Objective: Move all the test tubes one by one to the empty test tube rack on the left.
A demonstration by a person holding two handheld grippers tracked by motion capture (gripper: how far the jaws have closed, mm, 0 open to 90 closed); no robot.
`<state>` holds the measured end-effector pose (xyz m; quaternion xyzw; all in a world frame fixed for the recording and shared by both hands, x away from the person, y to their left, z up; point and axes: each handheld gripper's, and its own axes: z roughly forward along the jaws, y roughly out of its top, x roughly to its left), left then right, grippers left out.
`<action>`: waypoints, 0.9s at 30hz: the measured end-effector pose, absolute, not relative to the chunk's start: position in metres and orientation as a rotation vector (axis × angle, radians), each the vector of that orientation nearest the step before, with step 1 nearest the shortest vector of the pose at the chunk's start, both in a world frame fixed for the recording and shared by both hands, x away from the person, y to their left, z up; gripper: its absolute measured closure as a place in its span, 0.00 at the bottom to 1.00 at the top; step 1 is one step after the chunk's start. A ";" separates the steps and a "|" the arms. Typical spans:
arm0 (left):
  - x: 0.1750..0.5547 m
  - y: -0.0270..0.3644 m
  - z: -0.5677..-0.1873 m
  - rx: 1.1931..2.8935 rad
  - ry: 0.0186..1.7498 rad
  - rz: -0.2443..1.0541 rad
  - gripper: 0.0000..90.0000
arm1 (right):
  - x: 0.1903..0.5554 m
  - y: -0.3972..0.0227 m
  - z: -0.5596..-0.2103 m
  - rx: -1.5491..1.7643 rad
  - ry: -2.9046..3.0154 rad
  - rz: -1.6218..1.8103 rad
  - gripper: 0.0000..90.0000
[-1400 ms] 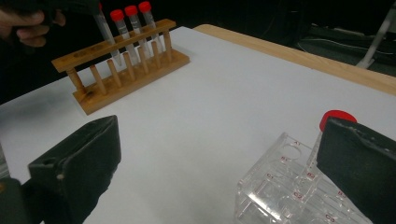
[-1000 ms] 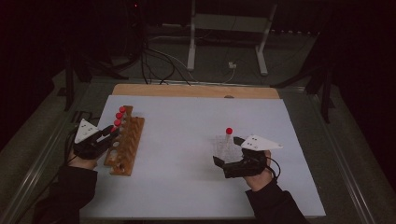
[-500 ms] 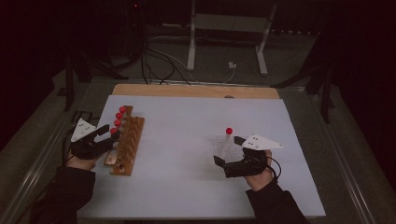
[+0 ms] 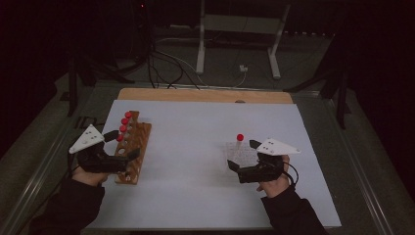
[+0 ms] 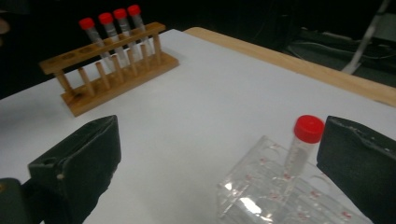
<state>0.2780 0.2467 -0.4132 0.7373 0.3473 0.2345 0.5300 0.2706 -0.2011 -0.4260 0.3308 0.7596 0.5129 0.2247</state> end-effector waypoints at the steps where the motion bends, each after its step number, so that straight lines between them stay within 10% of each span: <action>1: 0.276 0.242 -0.413 1.766 0.816 0.557 0.02 | 0.271 -0.202 -0.426 0.914 2.084 1.412 0.00; 27: 0.256 0.176 -0.443 1.846 0.570 0.402 0.01 | 0.312 -0.211 -0.453 1.066 2.066 1.177 0.00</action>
